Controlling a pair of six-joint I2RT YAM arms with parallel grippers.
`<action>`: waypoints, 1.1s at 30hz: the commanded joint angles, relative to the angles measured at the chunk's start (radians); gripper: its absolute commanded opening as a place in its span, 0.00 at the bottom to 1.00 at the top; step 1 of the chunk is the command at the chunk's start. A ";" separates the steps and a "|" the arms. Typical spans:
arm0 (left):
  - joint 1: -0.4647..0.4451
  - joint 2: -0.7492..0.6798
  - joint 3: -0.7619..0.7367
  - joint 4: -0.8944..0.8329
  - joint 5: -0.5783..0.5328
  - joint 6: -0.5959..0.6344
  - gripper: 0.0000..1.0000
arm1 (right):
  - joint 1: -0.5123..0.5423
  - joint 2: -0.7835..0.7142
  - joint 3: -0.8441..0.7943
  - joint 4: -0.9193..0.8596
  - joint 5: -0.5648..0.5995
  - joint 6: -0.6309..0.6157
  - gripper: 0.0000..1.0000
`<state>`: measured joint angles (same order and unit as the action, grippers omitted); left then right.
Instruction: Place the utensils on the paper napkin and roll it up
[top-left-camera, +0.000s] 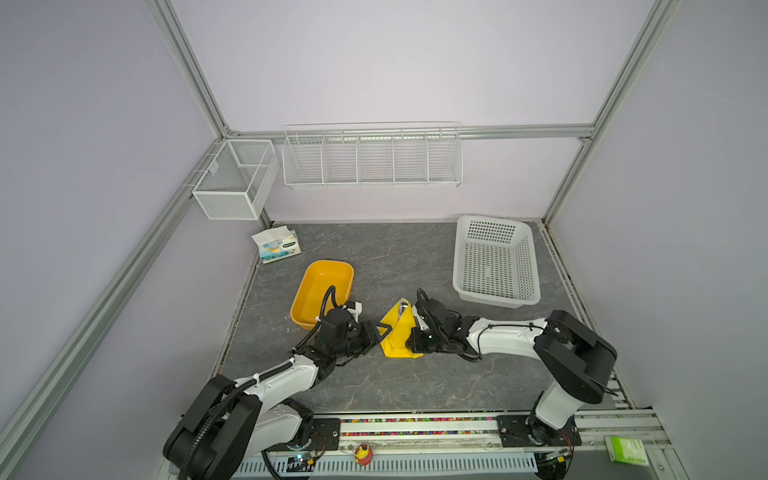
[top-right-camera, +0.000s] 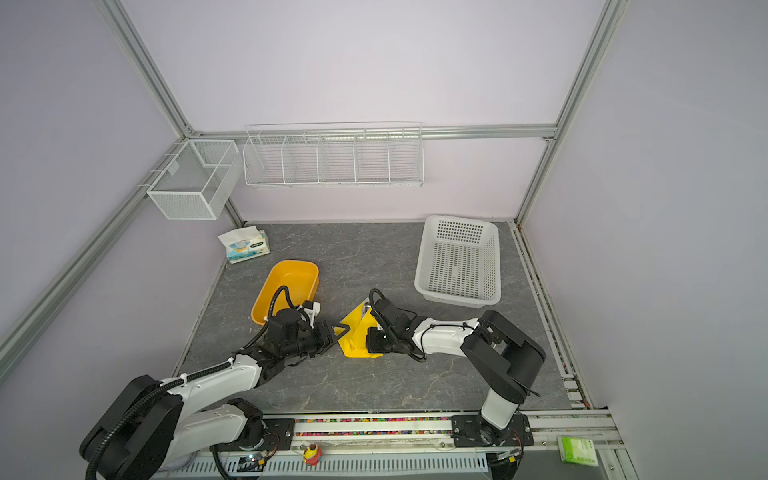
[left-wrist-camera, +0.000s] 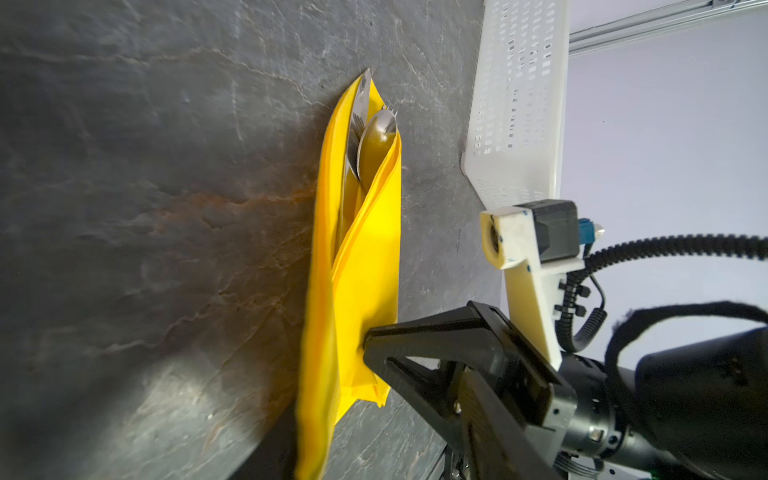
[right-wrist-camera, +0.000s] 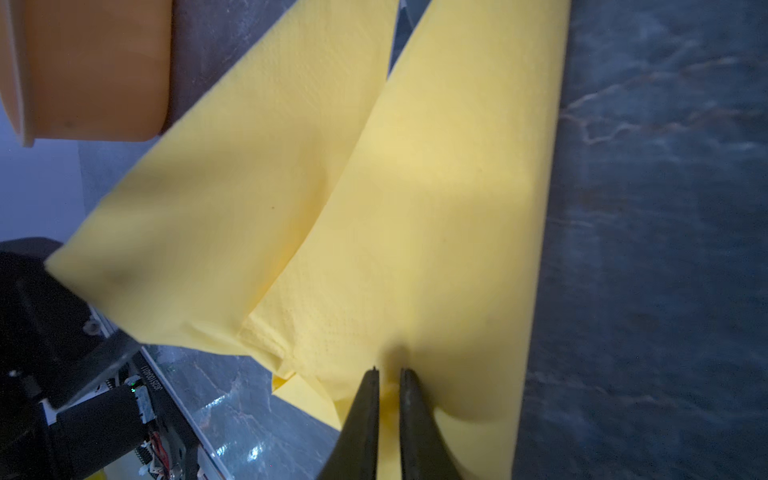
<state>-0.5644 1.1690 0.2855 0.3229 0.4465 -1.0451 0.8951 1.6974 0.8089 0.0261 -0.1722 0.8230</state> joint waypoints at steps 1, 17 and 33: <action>-0.015 -0.018 -0.031 0.007 -0.067 -0.030 0.53 | 0.009 -0.013 0.012 -0.008 0.014 0.004 0.14; -0.047 0.096 0.003 0.019 -0.046 0.015 0.42 | 0.018 -0.023 0.014 0.006 0.005 -0.002 0.15; -0.067 0.053 0.132 -0.222 -0.070 0.088 0.07 | 0.028 -0.019 0.007 0.002 -0.014 -0.027 0.15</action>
<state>-0.6197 1.2221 0.3771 0.1493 0.3820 -0.9695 0.9169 1.6905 0.8104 0.0269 -0.1806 0.8074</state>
